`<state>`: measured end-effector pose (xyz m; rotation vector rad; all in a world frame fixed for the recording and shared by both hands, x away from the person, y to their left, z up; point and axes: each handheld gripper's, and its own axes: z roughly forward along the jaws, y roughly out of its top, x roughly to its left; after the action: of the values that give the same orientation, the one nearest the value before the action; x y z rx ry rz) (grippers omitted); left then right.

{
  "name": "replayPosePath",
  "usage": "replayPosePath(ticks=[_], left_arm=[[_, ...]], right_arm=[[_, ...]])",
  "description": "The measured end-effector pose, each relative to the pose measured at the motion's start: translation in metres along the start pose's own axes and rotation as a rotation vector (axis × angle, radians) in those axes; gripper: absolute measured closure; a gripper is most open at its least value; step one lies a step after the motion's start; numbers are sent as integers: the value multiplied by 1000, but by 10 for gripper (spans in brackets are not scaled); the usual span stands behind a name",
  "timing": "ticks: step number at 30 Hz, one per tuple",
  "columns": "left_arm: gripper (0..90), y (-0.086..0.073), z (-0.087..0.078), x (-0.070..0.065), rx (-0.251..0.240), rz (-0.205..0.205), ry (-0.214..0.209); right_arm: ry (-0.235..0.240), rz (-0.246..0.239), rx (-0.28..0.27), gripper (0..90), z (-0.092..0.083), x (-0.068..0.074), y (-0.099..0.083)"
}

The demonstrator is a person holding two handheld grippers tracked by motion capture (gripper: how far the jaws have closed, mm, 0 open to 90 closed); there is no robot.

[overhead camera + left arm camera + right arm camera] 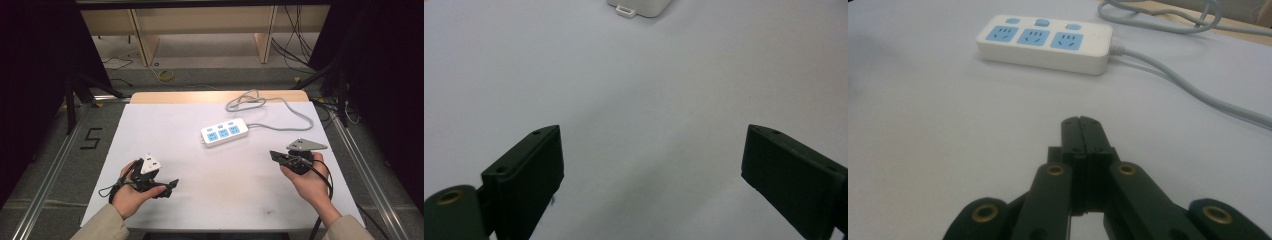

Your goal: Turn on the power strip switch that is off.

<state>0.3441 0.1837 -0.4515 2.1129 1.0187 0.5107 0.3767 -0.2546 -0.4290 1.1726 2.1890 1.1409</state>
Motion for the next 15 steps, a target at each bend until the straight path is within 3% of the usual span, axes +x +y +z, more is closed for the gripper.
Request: replayPosePath(ticks=[15], left_arm=[[95,0,0,1,1,-6,0]], right_arm=[[5,-4,21,900,12,3,10]])
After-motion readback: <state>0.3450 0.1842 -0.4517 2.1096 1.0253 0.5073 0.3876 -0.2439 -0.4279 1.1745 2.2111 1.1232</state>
